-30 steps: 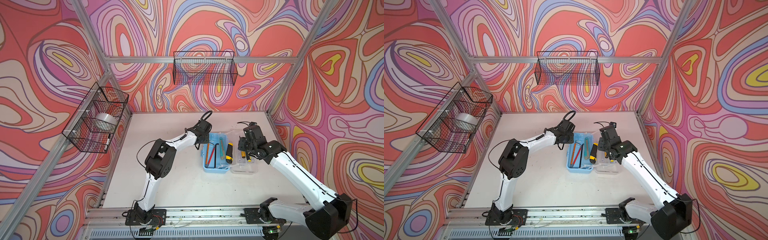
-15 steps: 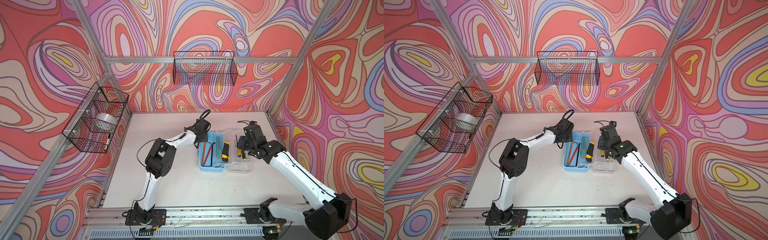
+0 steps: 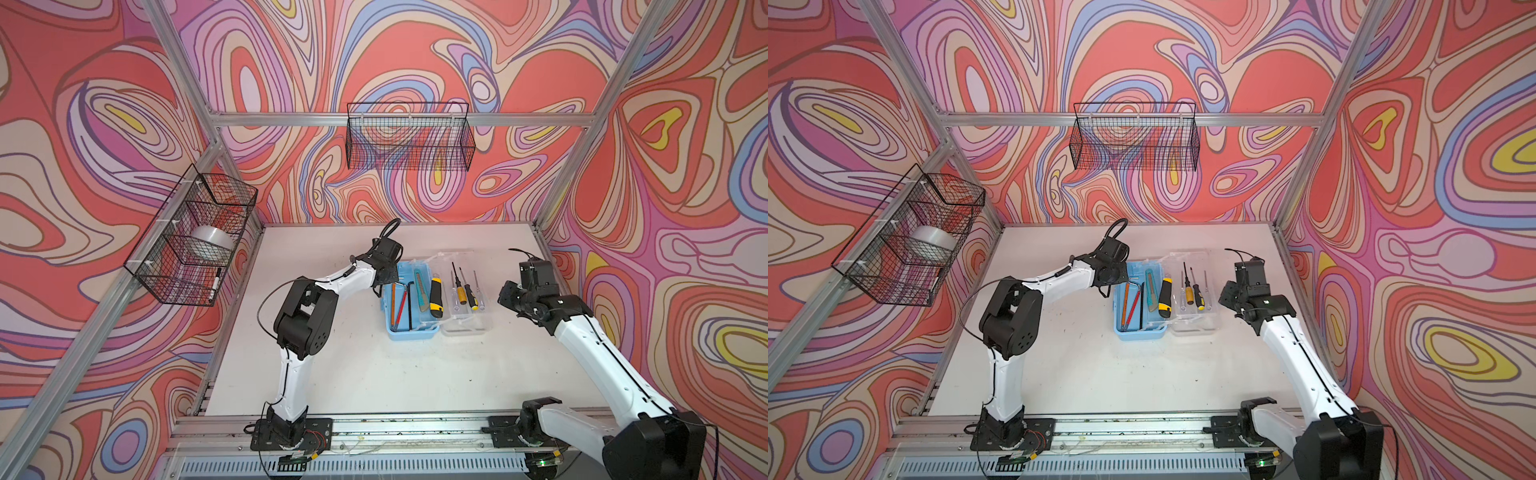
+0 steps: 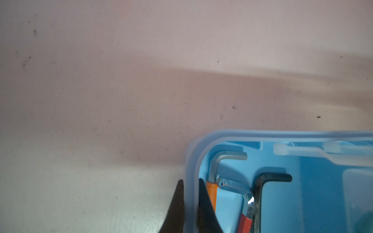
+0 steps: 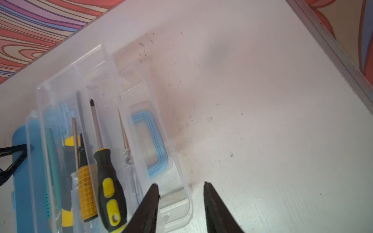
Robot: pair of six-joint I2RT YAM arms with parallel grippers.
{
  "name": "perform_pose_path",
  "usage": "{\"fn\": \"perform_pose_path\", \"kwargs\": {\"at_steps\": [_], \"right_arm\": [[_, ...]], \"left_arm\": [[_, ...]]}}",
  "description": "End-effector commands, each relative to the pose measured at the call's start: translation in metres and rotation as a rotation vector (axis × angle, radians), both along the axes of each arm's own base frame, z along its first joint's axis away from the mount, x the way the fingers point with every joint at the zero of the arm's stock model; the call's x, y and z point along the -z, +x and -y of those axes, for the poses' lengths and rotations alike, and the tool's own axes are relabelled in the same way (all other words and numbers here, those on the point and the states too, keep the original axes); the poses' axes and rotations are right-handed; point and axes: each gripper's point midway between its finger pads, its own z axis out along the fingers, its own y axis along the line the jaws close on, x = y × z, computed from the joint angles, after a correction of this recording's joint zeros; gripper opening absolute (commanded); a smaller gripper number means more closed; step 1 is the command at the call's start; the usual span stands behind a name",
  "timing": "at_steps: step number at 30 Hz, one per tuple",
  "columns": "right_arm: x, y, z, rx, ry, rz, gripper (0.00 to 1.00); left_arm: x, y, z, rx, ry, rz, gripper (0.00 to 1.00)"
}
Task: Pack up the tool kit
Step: 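Lower the right gripper and close it on the clear lid's edge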
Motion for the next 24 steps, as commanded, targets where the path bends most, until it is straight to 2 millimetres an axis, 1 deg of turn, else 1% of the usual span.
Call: {"fn": "perform_pose_path", "kwargs": {"at_steps": [1, 4, 7, 11, 15, 19, 24], "right_arm": [[0.012, -0.014, -0.005, 0.010, 0.075, -0.029, 0.41], [0.035, -0.028, -0.009, 0.029, 0.120, -0.077, 0.41], [0.058, -0.034, -0.014, 0.040, 0.166, -0.101, 0.42], [0.069, -0.030, -0.026, 0.024, 0.241, -0.074, 0.41], [0.078, -0.027, -0.026, 0.017, 0.237, -0.079, 0.39], [0.088, -0.023, -0.027, 0.014, 0.239, -0.093, 0.38], [0.098, -0.016, -0.029, 0.011, 0.243, -0.100, 0.34]], "left_arm": [[0.013, -0.008, -0.015, 0.003, 0.070, -0.044, 0.00], [0.014, -0.007, -0.012, 0.014, 0.066, -0.051, 0.00], [0.016, -0.007, -0.014, 0.012, 0.071, -0.053, 0.00], [0.020, -0.008, -0.016, 0.013, 0.072, -0.061, 0.00], [0.022, -0.010, -0.018, 0.011, 0.070, -0.064, 0.00], [0.024, -0.010, -0.015, 0.016, 0.051, -0.069, 0.00], [0.025, -0.010, -0.013, 0.016, 0.043, -0.071, 0.00]]}}
